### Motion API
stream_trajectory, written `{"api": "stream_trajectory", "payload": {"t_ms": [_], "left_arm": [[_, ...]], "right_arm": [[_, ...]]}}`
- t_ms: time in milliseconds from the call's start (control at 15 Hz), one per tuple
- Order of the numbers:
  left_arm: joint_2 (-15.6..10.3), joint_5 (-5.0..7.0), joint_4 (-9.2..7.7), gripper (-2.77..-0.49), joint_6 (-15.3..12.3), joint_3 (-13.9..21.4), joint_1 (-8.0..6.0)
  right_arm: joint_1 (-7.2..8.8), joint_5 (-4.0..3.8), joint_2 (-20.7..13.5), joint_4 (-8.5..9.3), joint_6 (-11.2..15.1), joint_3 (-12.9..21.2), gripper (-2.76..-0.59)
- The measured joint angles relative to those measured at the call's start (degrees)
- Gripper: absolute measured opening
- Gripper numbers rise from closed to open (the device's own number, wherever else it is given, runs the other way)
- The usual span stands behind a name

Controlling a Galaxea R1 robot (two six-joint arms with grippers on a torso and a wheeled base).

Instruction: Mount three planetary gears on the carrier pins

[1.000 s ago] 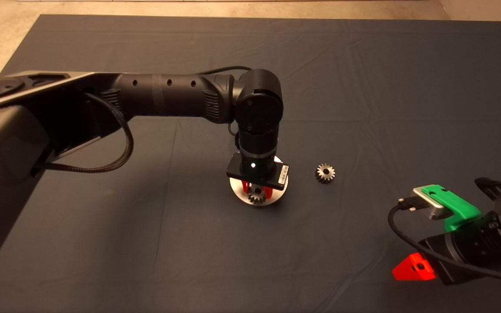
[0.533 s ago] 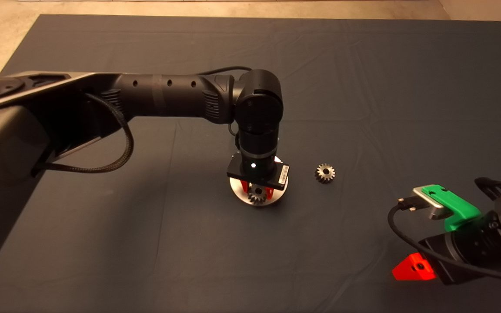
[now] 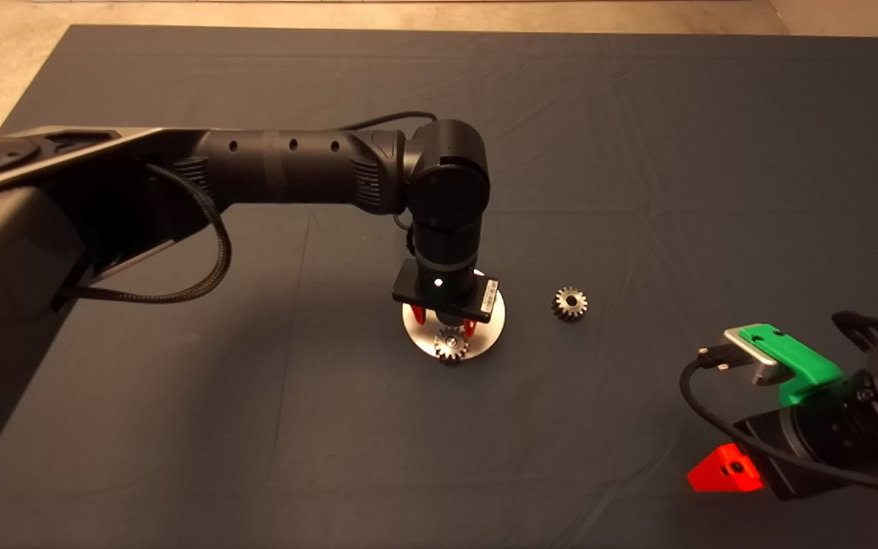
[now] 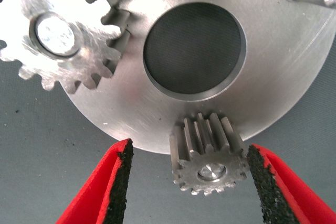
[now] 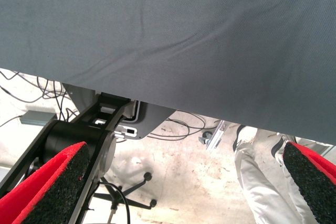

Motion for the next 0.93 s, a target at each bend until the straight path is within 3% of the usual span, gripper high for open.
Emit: {"api": "stream_trajectory", "payload": {"t_ms": [467, 733, 933], "left_arm": [[0.0, 0.04, 0.00, -1.45, 0.0, -0.1, -0.50], [-0.4, -0.02, 0.02, -1.37, 0.0, -0.1, -4.11], [-1.5, 0.00, 0.11, -1.22, 0.0, -0.1, -5.77]], "right_arm": [[0.00, 0.02, 0.0, 0.00, 0.0, 0.0, -0.60], [0.02, 0.00, 0.0, 0.00, 0.0, 0.0, -0.60], [0.00, 0.02, 0.0, 0.00, 0.0, 0.0, -0.60]]}}
